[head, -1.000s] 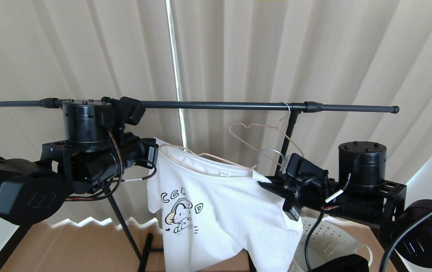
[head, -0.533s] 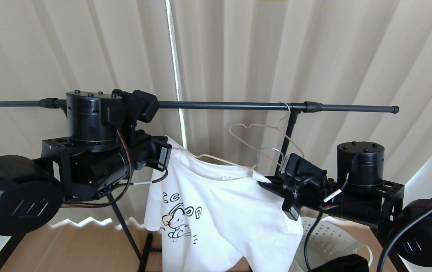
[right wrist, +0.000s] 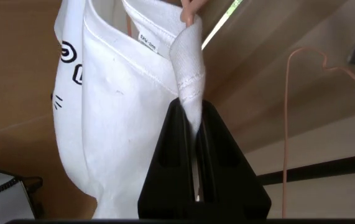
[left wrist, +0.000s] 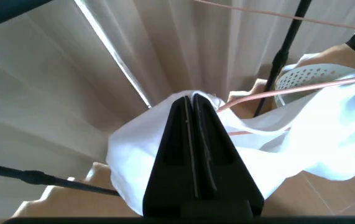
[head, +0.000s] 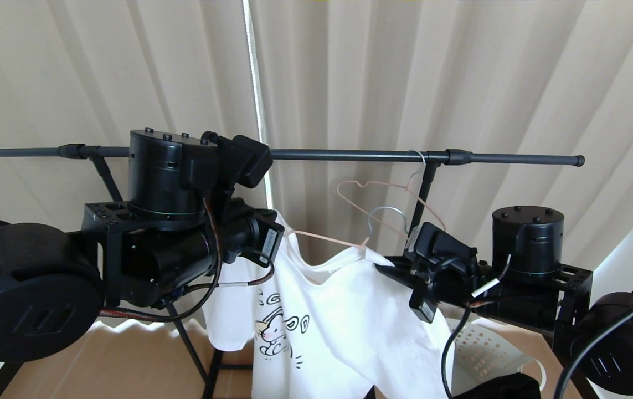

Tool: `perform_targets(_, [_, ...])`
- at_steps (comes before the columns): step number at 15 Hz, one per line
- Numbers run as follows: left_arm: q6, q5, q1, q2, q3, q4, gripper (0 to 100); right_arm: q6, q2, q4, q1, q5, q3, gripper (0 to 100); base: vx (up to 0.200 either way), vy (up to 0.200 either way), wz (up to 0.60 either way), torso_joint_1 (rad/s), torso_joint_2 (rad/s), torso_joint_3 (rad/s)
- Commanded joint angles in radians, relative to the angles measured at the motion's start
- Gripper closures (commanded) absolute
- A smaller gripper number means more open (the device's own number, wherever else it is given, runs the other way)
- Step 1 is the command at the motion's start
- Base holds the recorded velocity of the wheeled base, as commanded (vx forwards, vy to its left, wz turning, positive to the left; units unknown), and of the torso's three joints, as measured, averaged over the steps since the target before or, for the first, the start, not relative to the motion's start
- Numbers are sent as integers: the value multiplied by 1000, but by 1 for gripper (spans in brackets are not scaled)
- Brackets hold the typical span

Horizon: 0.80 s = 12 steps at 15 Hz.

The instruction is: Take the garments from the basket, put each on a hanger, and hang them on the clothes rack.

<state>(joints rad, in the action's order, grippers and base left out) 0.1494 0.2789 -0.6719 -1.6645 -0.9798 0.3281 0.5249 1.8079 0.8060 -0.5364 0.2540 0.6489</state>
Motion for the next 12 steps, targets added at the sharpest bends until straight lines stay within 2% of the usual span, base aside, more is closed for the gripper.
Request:
perform_targets(1, [-5,0,-35,-3,-5,-9,100,-5,1,2,-7,-13,3,100,0,0,0,0,0,0])
perform_targets(4, [-10,0,-58,-5,-13,-11,100,-5,7,2,-10,-18,6,100,0,0,0,0,0,0])
perform_targets(12, [-63,0,-199,15,-77,-9,100,-6,53,9,-47,-22,5,100,0,0,0,0,0,0])
